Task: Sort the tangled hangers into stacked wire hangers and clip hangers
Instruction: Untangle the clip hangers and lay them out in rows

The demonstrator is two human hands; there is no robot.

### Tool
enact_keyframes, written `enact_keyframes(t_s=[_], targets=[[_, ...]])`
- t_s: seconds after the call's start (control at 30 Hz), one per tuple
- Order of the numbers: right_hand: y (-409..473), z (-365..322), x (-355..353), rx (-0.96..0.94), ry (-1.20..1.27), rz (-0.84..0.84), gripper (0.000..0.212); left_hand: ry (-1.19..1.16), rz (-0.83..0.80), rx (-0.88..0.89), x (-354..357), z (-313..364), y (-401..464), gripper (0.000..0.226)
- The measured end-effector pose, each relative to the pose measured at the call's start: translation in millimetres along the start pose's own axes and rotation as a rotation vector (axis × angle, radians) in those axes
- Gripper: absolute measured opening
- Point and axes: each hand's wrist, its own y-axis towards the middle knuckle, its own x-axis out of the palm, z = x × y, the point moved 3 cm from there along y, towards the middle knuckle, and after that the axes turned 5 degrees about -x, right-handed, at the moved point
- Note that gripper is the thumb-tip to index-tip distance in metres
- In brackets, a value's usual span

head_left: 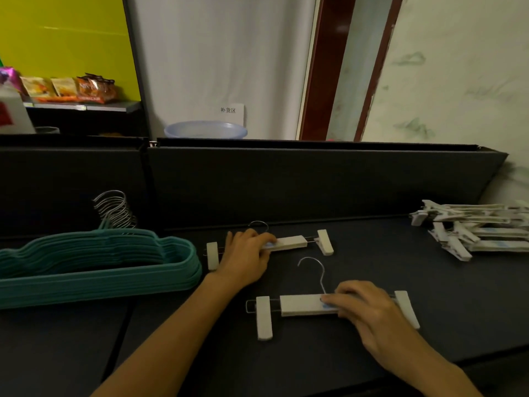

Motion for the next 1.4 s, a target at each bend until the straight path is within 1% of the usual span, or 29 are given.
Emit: enact_keyframes(t_s=[0.1,0.2,0.27,0.33,0.43,0.53,0.6,0.73,0.9,1.03,1.27,1.4], targets=[[1,0,1,-0.003,0.001,0.002,0.043,-0.014,-0.010,0.003,-1,1,3,0.034],[4,0,5,-0.015,-0.007,-0.013,0.054,-0.017,-0.049,-0.021,-2,2,5,0.035],[8,-1,7,-0.038,-0.016,-0.027,0.058,-0.006,-0.085,-0.041,-7,4,7,0.036],[15,-2,9,-0.049,-0.009,-0.053,0.058,-0.027,-0.055,-0.044,-18,8,4,0.035],[30,-8,15,-0.062,-0.020,-0.077,0.054,-0.104,0.033,-0.026,-41,17,-9,0.037],[47,-18,21,-0.100,-0.036,-0.082,0.049,-0.114,0.136,-0.003,-61,23,-30,0.036],[58,-22,26,-0.129,-0.046,-0.090,0.046,-0.137,0.175,-0.003,-68,26,-48,0.034],[74,-20,35,-0.131,-0.039,-0.103,0.046,-0.146,0.237,0.052,-66,34,-82,0.032],[80,-15,42,-0.071,0.001,-0.101,0.043,-0.147,0.204,0.065,-55,41,-115,0.036],[85,-9,45,-0.032,-0.006,-0.106,0.036,-0.125,0.209,0.048,-51,36,-133,0.036],[96,-17,43,-0.012,-0.009,-0.103,0.032,-0.059,0.212,-0.004,-50,20,-145,0.038],[96,-22,43,0.016,-0.015,-0.096,0.034,0.009,0.221,0.001,-48,13,-142,0.038]])
